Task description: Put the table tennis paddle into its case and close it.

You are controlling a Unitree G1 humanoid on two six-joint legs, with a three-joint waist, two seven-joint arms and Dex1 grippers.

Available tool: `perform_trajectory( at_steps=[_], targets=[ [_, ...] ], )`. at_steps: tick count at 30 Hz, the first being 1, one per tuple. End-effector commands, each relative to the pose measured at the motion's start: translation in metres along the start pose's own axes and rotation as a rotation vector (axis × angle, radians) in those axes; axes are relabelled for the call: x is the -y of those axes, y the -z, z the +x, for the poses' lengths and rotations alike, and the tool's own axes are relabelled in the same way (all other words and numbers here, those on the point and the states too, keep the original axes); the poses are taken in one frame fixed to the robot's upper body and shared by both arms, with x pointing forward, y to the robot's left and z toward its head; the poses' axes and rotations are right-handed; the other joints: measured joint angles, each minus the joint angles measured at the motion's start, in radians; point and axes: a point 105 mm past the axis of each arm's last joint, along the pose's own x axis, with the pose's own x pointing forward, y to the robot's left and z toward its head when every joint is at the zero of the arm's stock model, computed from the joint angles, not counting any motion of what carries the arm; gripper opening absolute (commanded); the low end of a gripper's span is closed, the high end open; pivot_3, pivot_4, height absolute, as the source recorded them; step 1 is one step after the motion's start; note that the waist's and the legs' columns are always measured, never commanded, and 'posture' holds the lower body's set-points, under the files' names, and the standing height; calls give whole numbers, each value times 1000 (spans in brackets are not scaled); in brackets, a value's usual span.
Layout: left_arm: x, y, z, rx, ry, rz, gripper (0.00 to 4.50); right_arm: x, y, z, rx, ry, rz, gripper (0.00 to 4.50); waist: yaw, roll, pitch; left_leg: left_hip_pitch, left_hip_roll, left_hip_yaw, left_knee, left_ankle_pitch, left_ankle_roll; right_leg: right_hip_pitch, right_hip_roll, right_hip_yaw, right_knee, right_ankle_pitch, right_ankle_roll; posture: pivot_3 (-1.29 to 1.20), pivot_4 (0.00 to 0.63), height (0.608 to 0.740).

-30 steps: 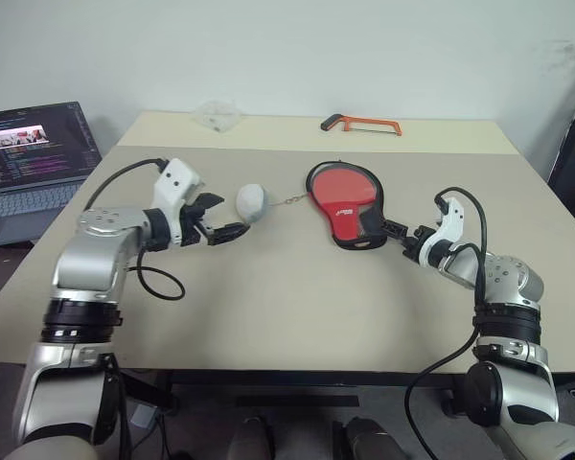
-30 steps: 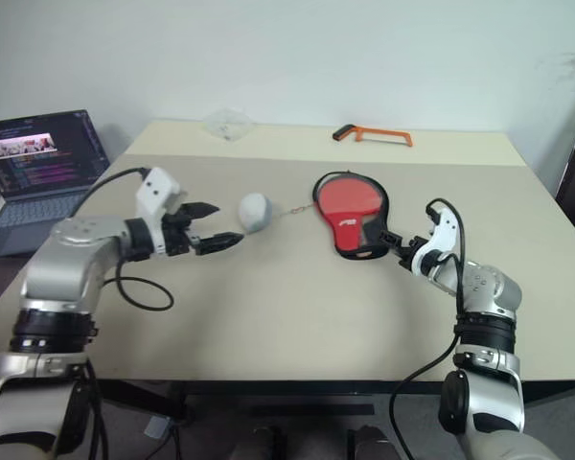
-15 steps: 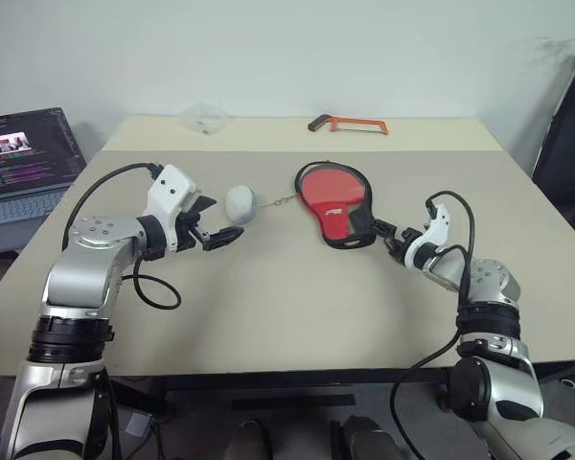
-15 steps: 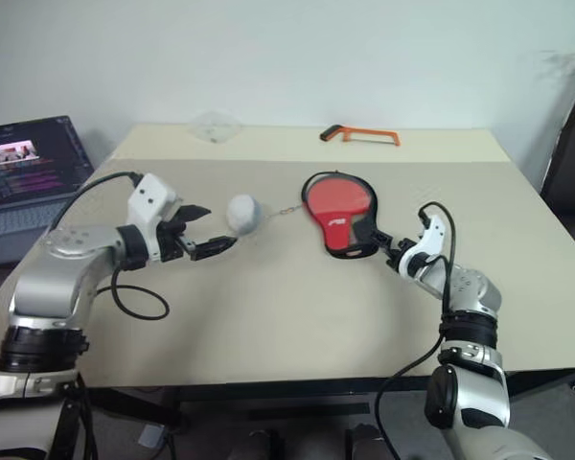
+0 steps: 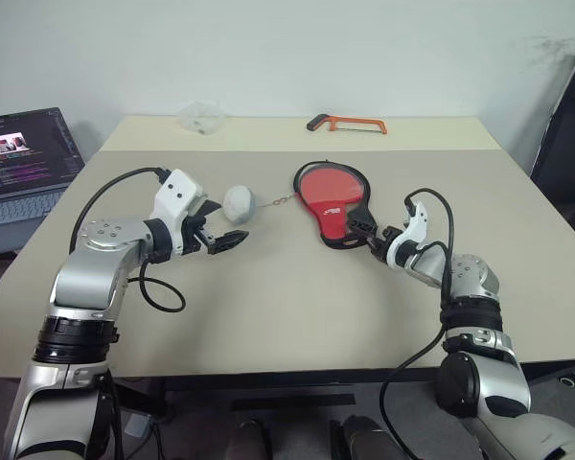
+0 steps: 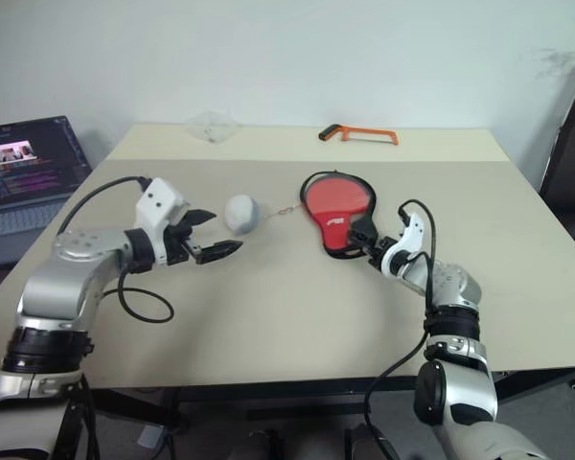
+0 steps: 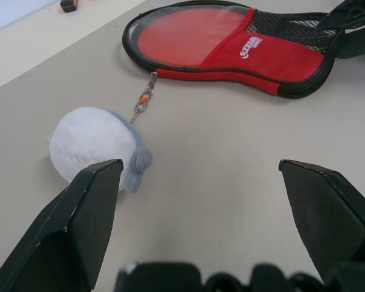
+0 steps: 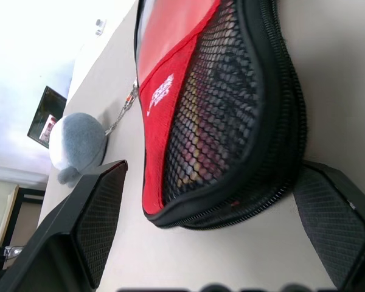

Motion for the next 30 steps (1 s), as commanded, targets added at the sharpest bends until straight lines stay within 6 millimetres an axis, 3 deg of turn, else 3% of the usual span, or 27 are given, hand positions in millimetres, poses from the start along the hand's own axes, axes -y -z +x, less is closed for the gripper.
perform_trajectory(
  at_steps=[1,3,6,14,18,24,30],
  targets=[
    [3,-13,0,34,3,38,4481,-8,-3,10,16,-6,-28,4500,0,0,0,0,0,0,0,0,0,0,0,0,0,0,0,0,150,740],
    [3,-14,-1,34,4,40,4481,-7,-4,13,23,-4,-15,4500,-1,0,0,0,0,0,0,0,0,0,0,0,0,0,0,0,150,740],
    [3,-13,-2,32,3,43,4500,-2,-4,14,26,19,-10,3919,-1,0,0,0,0,0,0,0,1,0,0,0,0,1,1,0,150,740],
    [3,-12,-4,26,-3,50,4500,1,0,14,18,31,-11,1152,-1,0,0,0,0,0,-2,1,1,-1,0,1,-1,1,0,0,150,740],
    [1,-12,-4,25,-5,55,4500,1,4,12,-7,26,-26,45,0,0,0,0,0,0,-2,1,1,0,0,1,-1,1,0,0,150,740],
    [1,-12,-4,22,-2,61,4500,-5,20,3,-93,5,-69,17,4,0,0,0,0,0,-3,1,1,0,0,0,-2,0,0,0,150,740],
    [1,-11,-5,13,2,64,4500,-12,50,-24,-224,-17,-137,17,5,0,0,0,0,0,-11,1,1,-2,0,-1,-2,-1,-4,0,150,740]
  ],
)
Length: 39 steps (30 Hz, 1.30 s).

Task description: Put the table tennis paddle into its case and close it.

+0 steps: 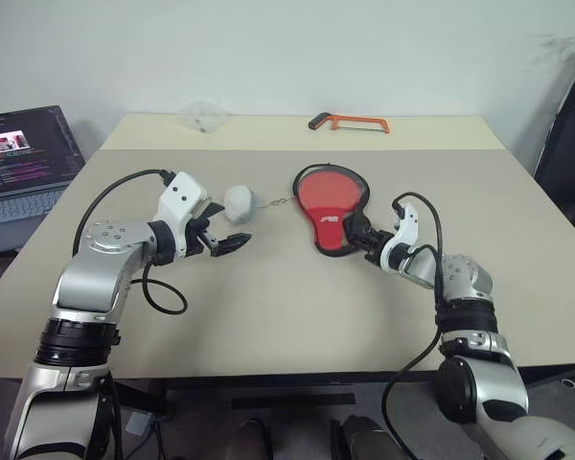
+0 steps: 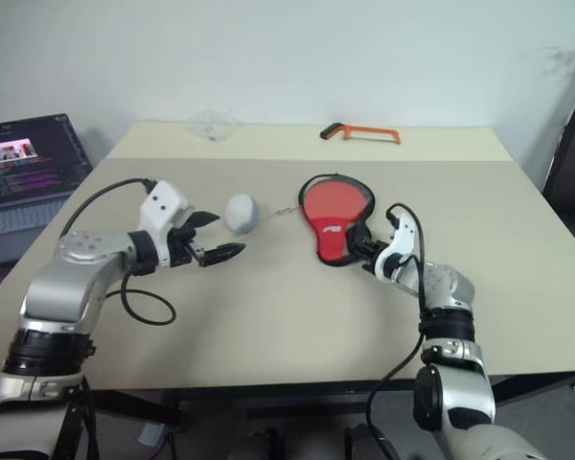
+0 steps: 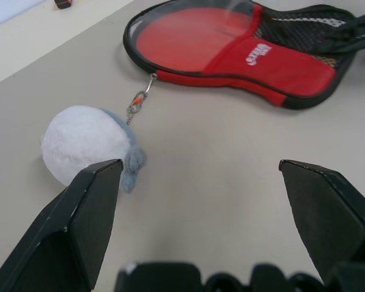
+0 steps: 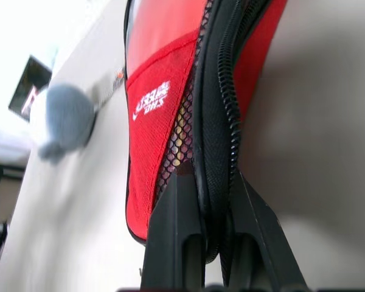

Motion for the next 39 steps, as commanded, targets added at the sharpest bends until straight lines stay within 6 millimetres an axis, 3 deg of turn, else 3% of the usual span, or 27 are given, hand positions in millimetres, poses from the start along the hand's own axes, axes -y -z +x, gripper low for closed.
perform_trajectory(
  at_steps=[1,8,16,30,39],
  targets=[
    [-4,-10,-5,12,-9,48,4500,-10,30,-14,-131,-28,-37,17,0,0,0,0,0,-1,-1,0,0,0,0,-1,0,-1,-1,0,150,740],
    [-4,-8,-4,-5,11,57,4500,-12,78,-60,-260,1,-82,17,3,-1,-1,0,0,-1,-2,-1,-1,0,0,-2,0,-3,-3,0,150,740],
    [-5,-7,-2,-15,29,62,4500,-23,121,-87,-275,-10,-54,17,2,-5,-4,1,0,-2,-2,-1,-1,0,0,-3,0,-4,-2,0,150,740],
    [-3,-8,5,-34,72,81,4500,-41,149,-109,-328,-108,24,17,1,-9,-7,1,1,-1,-2,-1,-1,0,0,-2,0,-5,-3,0,150,740],
    [-4,-10,8,-39,80,90,4500,-44,149,-114,-374,-98,57,17,0,-10,-8,1,1,-1,-2,-1,0,0,0,-2,0,-5,-3,0,150,740]
  ],
)
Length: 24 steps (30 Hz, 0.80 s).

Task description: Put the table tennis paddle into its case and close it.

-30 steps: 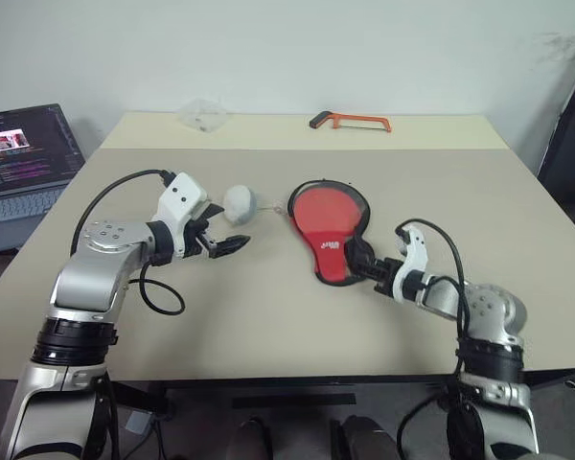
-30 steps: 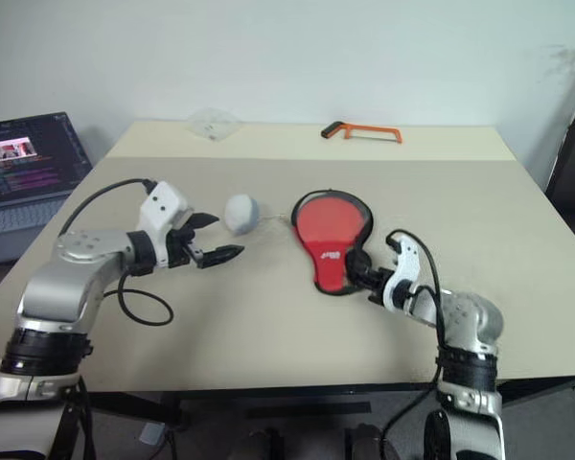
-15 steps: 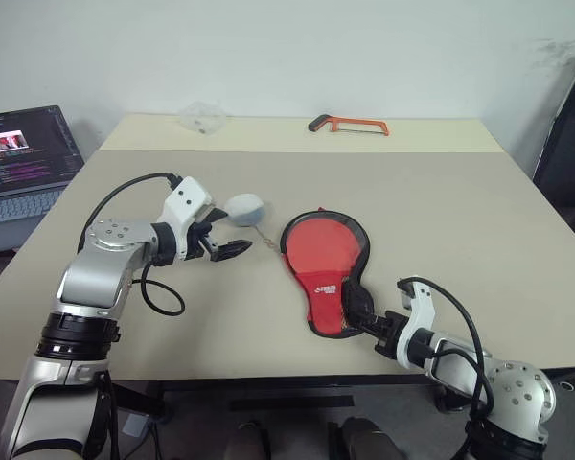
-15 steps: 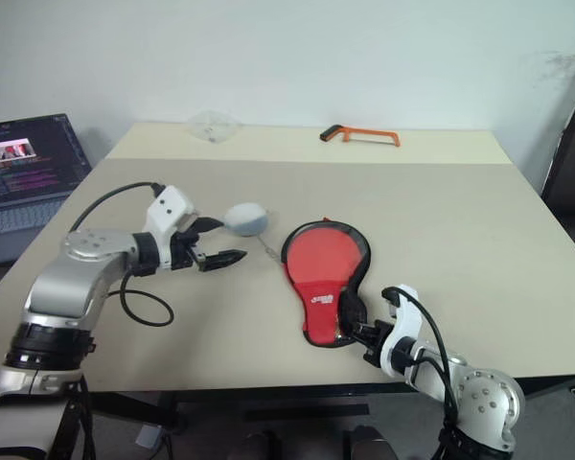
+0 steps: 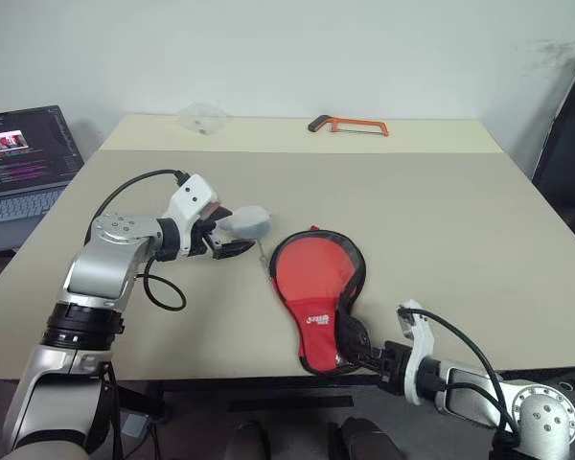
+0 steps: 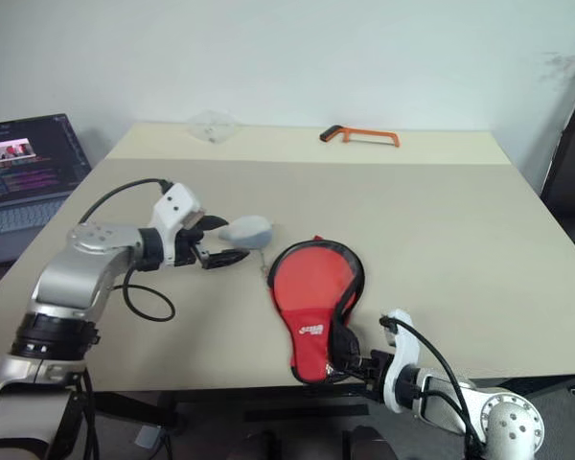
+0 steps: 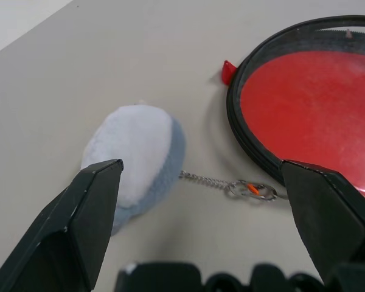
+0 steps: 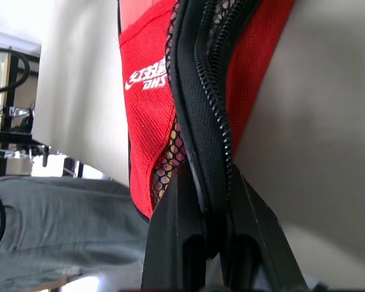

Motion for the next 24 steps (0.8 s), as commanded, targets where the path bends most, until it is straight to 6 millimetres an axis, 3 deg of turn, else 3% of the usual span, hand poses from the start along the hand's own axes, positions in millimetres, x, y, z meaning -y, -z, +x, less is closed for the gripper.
perform_trajectory(
  at_steps=[1,3,10,13,16,19,21,24],
  targets=[
    [-5,-14,-3,26,-19,52,4500,-8,4,2,-55,-18,-7,17,0,0,0,0,0,0,0,0,0,0,0,0,0,0,0,0,150,740],
    [-5,-14,-2,28,-20,52,4500,-9,-3,2,-51,-6,-10,17,0,0,0,0,0,0,0,0,0,0,0,0,0,0,0,0,150,740],
    [-8,-18,1,46,-30,58,4500,-12,-14,-5,-61,-5,-29,2240,1,0,0,0,0,0,1,1,1,0,0,0,0,0,1,0,150,740],
    [-10,-20,2,60,-40,58,4500,-14,-25,-22,-94,-18,-208,3298,3,-1,0,0,-1,0,2,1,1,1,0,1,0,1,2,0,150,740],
    [-14,-21,4,74,-61,52,4500,2,-47,-46,-120,76,-444,4412,7,-1,0,0,-2,1,3,1,2,1,-2,2,-1,2,4,0,150,740],
    [-17,-22,8,86,-83,45,4500,10,-79,-67,-80,127,-622,4467,13,-1,0,0,-2,1,4,2,2,1,-2,1,-1,2,4,0,150,740],
    [-19,-25,11,99,-98,39,4500,-4,-101,-75,-16,78,-791,4467,16,-1,0,0,-1,0,4,2,2,1,-1,1,-1,2,4,0,150,740],
    [-25,-27,16,103,-123,28,4500,-25,-135,-62,158,41,-932,4467,11,-1,0,0,-1,1,4,2,2,1,0,1,0,2,4,0,150,740]
  ],
)
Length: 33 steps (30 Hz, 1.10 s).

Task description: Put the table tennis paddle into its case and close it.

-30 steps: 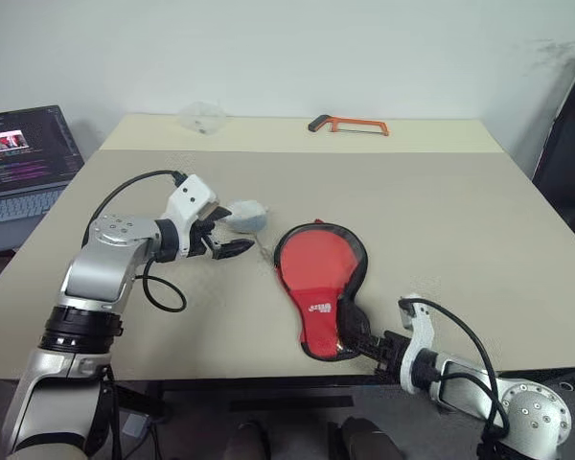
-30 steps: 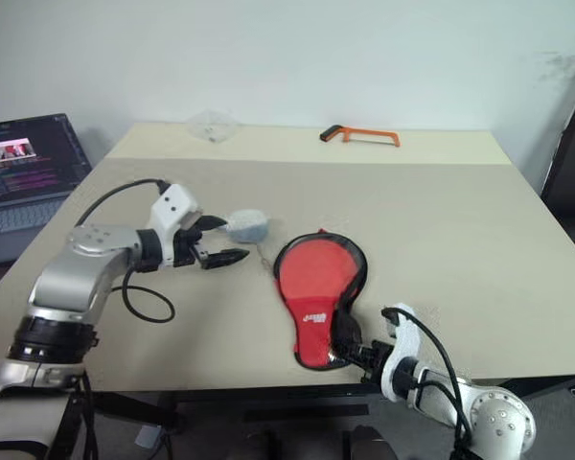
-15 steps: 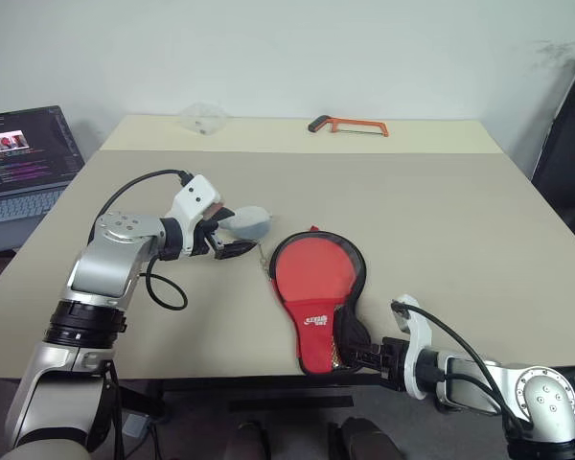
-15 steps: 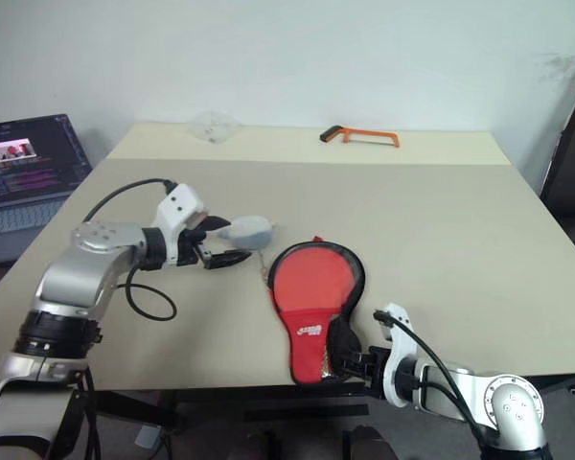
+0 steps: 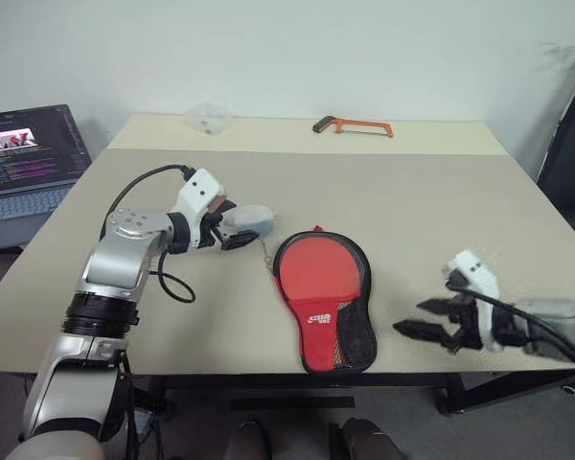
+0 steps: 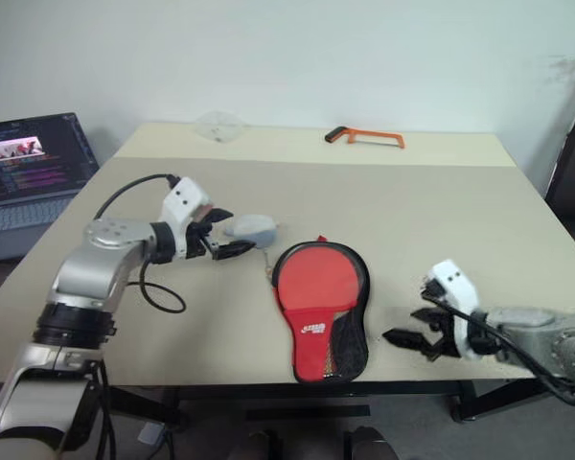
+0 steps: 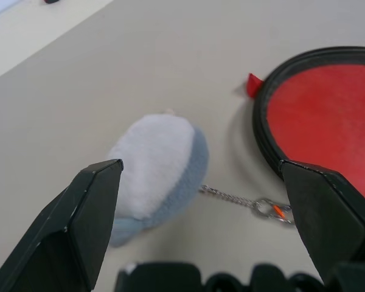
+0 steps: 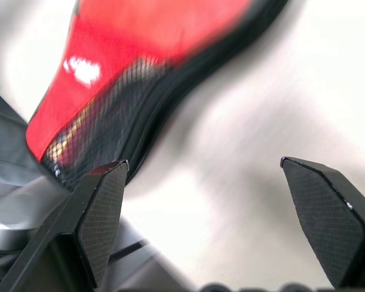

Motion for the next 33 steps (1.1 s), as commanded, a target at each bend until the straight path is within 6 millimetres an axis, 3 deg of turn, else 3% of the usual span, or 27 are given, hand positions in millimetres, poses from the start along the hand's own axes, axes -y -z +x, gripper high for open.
perform_trajectory(
  at_steps=[1,4,6,9,14,23,33],
  targets=[
    [-11,-22,2,62,-54,38,4500,1,-49,13,220,17,-198,4467,-3,0,0,0,0,0,0,0,0,0,0,0,0,1,0,0,150,740],
    [-15,-25,8,65,-65,29,4500,0,-63,45,289,72,-308,4467,-3,0,0,0,0,-1,1,0,0,0,0,0,0,1,0,0,150,740],
    [-17,-27,16,60,-76,18,4500,0,-68,77,360,133,-286,4467,-2,-1,-1,0,-1,0,1,0,0,0,0,0,0,1,0,0,150,740],
    [-16,-26,28,33,-68,16,4500,-9,-57,114,342,149,-310,4467,3,0,0,-2,-1,0,1,0,0,-1,0,0,1,1,0,0,150,740],
    [-16,-20,49,-12,-62,-39,4500,-18,-33,149,288,144,-234,4467,24,-1,0,-4,-1,0,1,0,0,-2,0,-1,0,2,-2,0,150,740],
    [-9,-1,79,-134,-73,-42,4500,-27,7,170,133,125,-148,4467,25,-1,-1,-2,-1,-1,3,0,0,0,0,-2,2,2,0,0,150,740],
    [0,19,97,-238,-136,-73,4500,-22,2,174,123,158,-135,4467,23,-1,-5,1,-1,-1,4,0,0,3,0,-1,2,2,2,0,150,740]
  ],
)
